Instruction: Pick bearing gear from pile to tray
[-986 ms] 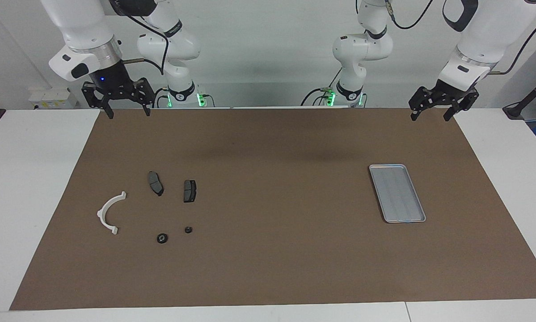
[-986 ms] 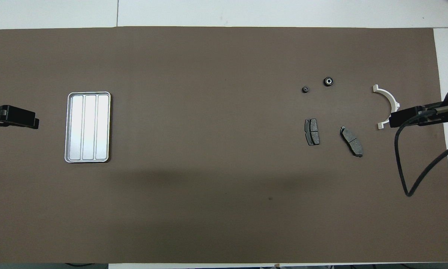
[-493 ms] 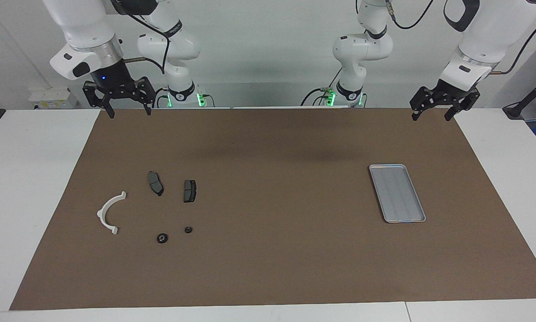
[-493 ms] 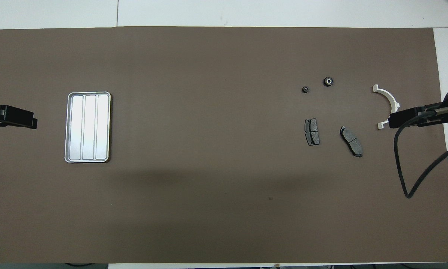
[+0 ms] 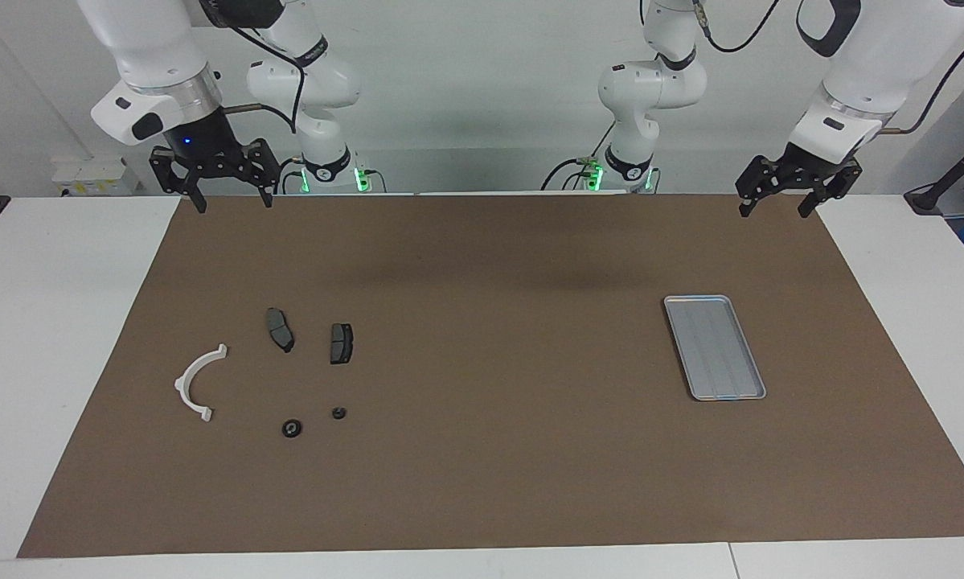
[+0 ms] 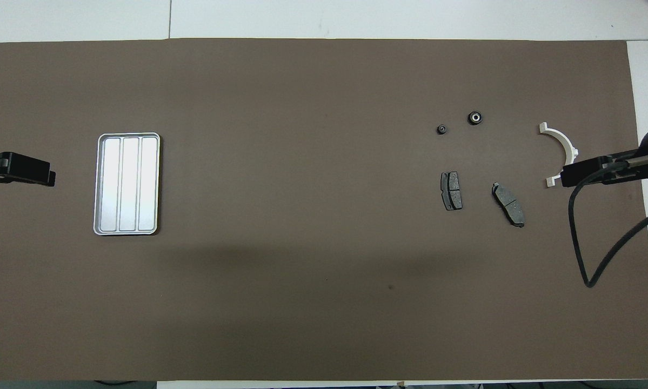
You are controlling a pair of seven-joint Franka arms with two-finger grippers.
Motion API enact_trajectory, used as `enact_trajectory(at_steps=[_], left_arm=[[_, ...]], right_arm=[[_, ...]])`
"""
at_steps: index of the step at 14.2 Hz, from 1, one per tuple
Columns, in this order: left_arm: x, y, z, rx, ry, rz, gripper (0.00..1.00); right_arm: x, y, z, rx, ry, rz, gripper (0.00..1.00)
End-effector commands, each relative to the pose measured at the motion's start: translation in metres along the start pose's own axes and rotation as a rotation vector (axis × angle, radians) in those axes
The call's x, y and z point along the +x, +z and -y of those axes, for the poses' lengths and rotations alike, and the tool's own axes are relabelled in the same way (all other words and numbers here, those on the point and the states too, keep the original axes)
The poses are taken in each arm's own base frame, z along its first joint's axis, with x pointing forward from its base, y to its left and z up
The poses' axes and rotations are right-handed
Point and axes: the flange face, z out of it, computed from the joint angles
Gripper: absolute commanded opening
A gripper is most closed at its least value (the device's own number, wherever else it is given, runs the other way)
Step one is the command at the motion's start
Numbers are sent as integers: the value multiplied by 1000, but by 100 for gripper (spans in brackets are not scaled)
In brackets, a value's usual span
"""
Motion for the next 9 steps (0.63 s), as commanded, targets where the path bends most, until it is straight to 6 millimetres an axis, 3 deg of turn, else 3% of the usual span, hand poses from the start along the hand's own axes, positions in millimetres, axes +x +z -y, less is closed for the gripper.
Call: enact_trajectory(at_steps=[1, 4, 9], left_arm=[[-4, -1, 0, 4, 14, -5, 100], [-4, -1, 0, 4, 14, -5, 100], [-4, -1, 0, 4, 14, -5, 100]], right_arm=[[6, 24, 25, 26, -7, -12, 100], [35, 75, 53, 31, 64, -16, 100], [90, 168, 53, 24, 91, -20, 100]])
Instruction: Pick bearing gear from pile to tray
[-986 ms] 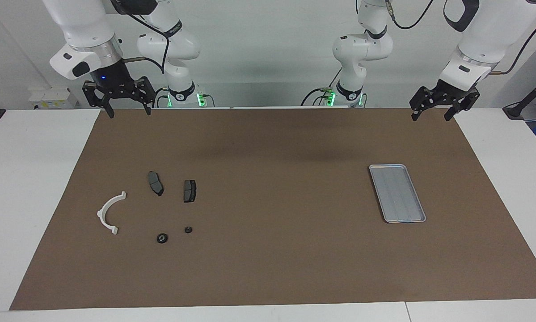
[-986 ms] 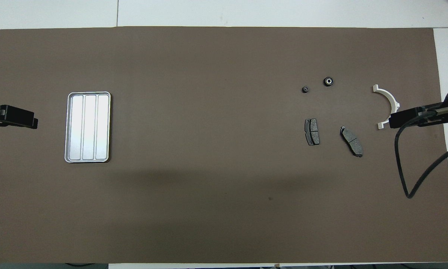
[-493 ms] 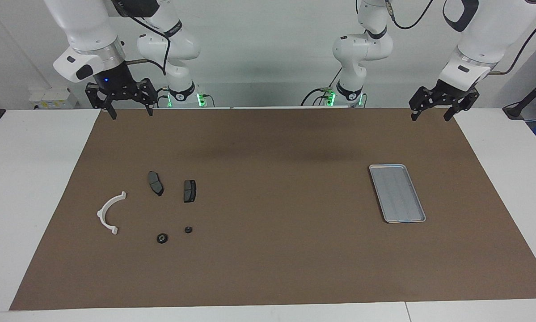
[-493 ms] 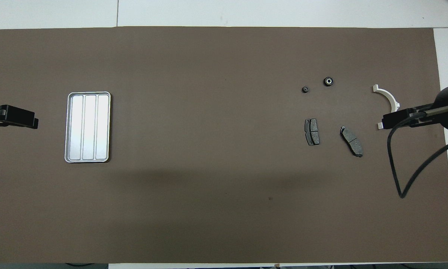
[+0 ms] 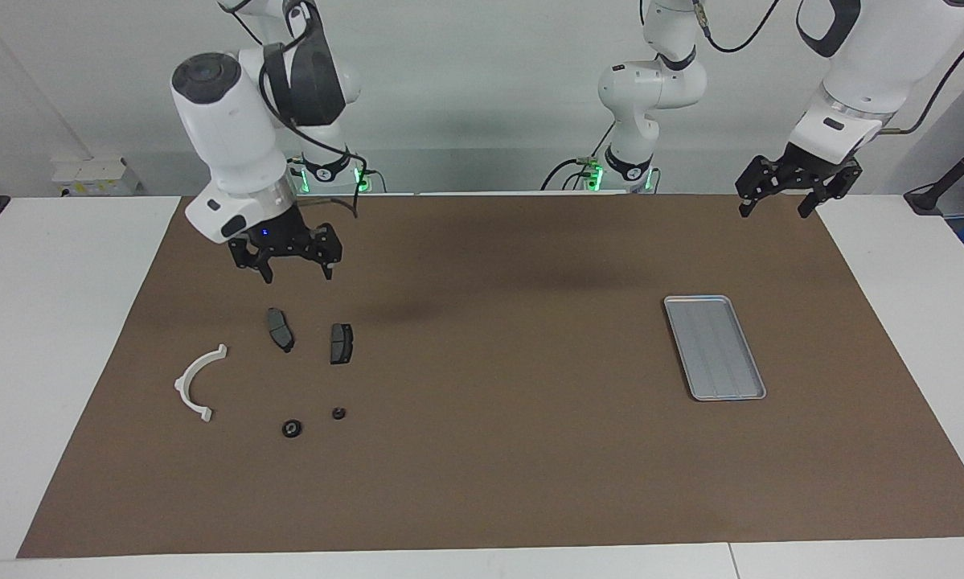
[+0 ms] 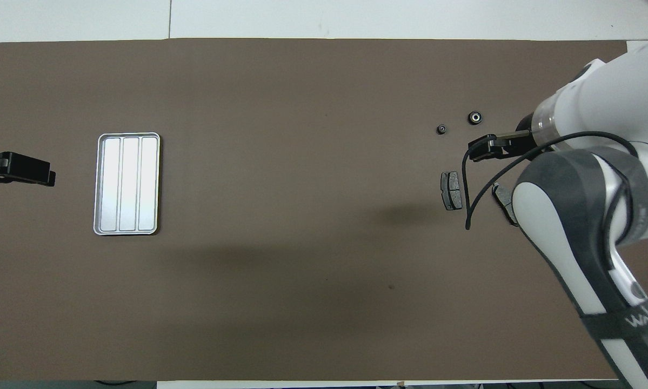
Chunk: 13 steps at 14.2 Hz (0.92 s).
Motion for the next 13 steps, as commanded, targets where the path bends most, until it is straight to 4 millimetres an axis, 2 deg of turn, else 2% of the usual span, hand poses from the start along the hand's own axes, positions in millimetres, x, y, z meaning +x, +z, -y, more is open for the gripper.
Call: enact_trajectory(at_steps=[1, 3, 7, 8, 10, 13], left_arm=[[-4, -1, 0, 4, 14, -5, 100], [-4, -1, 0, 4, 14, -5, 100], [-4, -1, 0, 4, 14, -5, 100], [-4, -1, 0, 4, 14, -5, 100], [-4, -1, 0, 4, 14, -5, 100], [-4, -1, 0, 4, 14, -1, 100]], right_arm=[[28, 50, -3, 2, 24, -4, 100], [41, 86, 9, -46, 50, -6, 97], [69, 155, 9, -79, 121, 62, 95], [76, 173, 20, -89, 132, 80, 95], [87, 190, 24, -99, 177, 105, 95], [91, 208, 27, -114, 231, 114, 95]])
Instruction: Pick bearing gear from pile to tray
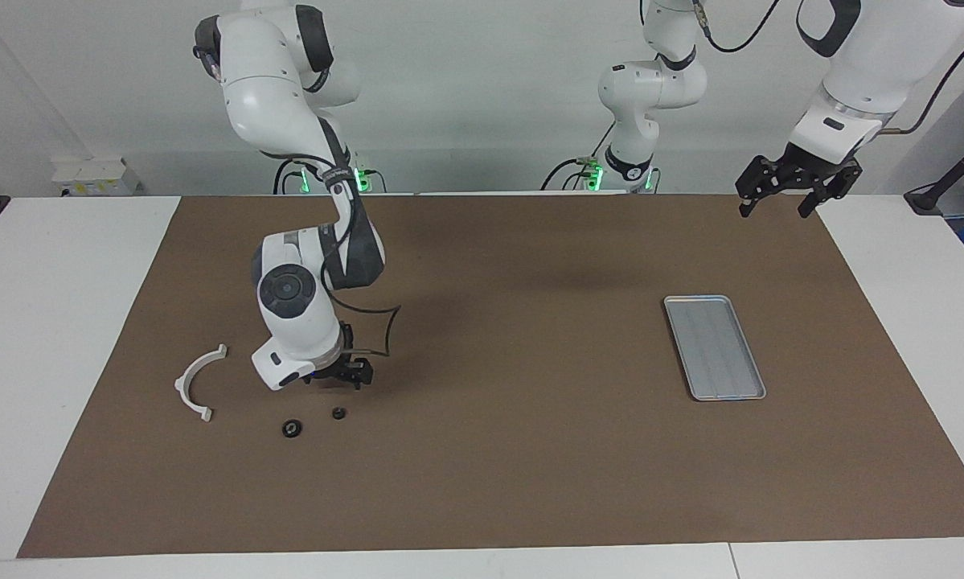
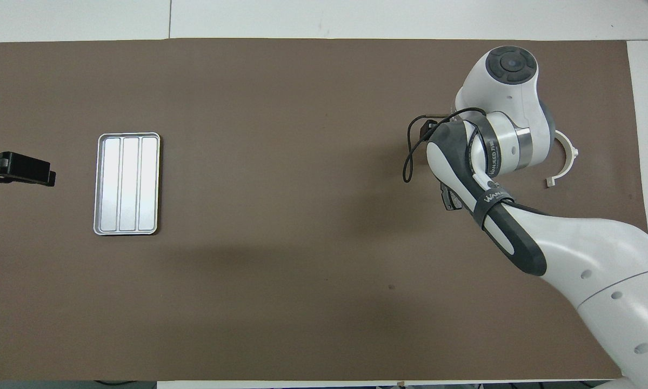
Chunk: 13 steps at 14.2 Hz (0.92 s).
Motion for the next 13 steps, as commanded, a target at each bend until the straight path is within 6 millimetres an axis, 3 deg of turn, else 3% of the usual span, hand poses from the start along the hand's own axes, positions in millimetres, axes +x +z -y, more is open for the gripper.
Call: enact_trajectory(at_steps=[1, 13], left_arm=[[-4, -1, 0, 4, 14, -3, 100], [-4, -1, 0, 4, 14, -3, 100]], right_arm=[[14, 4, 5, -33, 32, -16, 95], [35, 5, 10, 9, 67, -142, 93]])
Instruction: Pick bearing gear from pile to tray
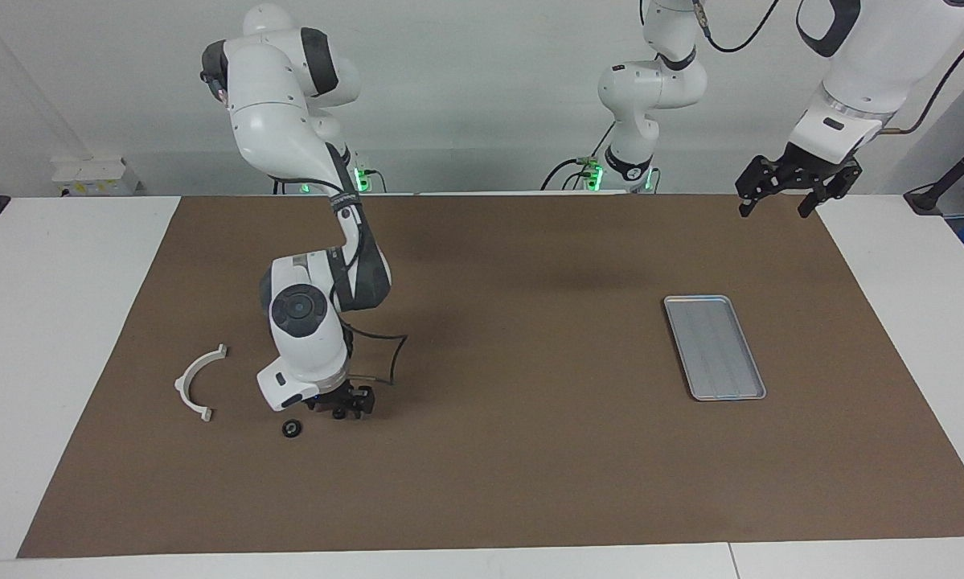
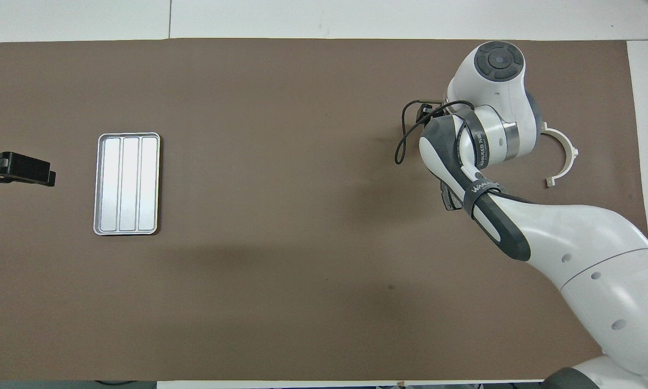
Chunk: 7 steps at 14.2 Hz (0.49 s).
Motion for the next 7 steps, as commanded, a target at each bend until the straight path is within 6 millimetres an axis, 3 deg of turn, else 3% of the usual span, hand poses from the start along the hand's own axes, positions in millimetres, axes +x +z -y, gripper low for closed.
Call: enact_trajectory(at_steps=[1, 4, 7], left_arm=[[-4, -1, 0, 4, 14, -3, 100], [-4, -1, 0, 4, 14, -3, 100], [-4, -1, 0, 4, 14, -3, 100]], right_arm=[[8, 2, 1, 1, 18, -34, 93], [12, -1, 0, 31, 32, -64, 93], [9, 8, -7, 20, 37, -39, 92]])
